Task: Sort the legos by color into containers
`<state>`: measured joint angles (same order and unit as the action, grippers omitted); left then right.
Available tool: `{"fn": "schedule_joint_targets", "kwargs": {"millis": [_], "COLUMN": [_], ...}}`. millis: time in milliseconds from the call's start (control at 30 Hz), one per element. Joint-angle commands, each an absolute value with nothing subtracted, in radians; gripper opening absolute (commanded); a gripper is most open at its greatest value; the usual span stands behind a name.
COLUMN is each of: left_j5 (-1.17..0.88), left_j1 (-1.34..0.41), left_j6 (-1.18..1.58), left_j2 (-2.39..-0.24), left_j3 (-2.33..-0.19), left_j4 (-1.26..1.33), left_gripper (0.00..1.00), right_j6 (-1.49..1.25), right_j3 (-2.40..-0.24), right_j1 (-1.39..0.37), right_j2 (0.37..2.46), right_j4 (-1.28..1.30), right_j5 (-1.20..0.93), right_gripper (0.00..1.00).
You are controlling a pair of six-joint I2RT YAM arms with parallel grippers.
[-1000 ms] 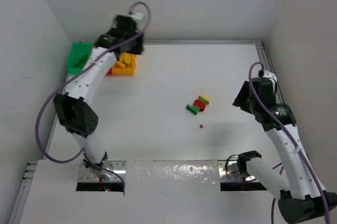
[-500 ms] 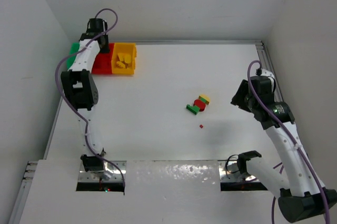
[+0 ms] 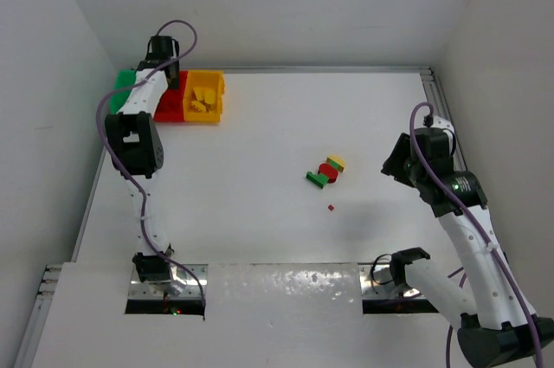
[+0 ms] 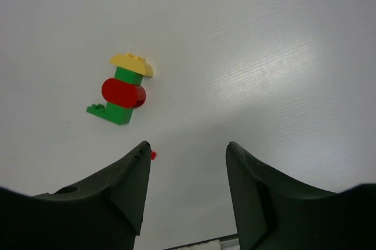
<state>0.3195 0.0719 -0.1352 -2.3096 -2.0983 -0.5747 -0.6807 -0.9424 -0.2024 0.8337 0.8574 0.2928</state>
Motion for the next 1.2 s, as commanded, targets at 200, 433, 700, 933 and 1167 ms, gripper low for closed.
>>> {"fn": "schedule_joint_targets", "kwargs": {"millis": [200,433,700,933,1167], "left_j5": [0.351,0.112,-0.005,0.086,0.012], "left_j1": [0.074,0.049,-0.429,-0.843,-1.043], "left_j6": [-0.144,0.050,0.107,0.172,0.189], "left_j2": [-2.289,-2.146,-1.649,-1.701,-1.887], "left_j3": [-2.095,-2.168,-1.542,-1.443,-1.546], "left_j4": [-0.520,-0.714,-0.562,-0.548,-0.549], "left_gripper": [0.49,0.12,0.29,0.32,0.33], "right_j6": [-0.678,-0.680,-0.686,-0.692,-0.704], "right_j3": [-0.966,-0.959,-0.950,-0.956,-0.948], "right_j1": [-0.203,-0.204,-0.204,-0.204,-0.204], "right_j2": [0.839,0.828,0.838,0.833,0.799], "right_j4": [0.850,0.862,0.850,0.856,0.891], "right_j5": [0.311,0.318,0.302,0.301,0.324], "right_gripper": [0.54,0.54,0.54,0.54,0.54]}}
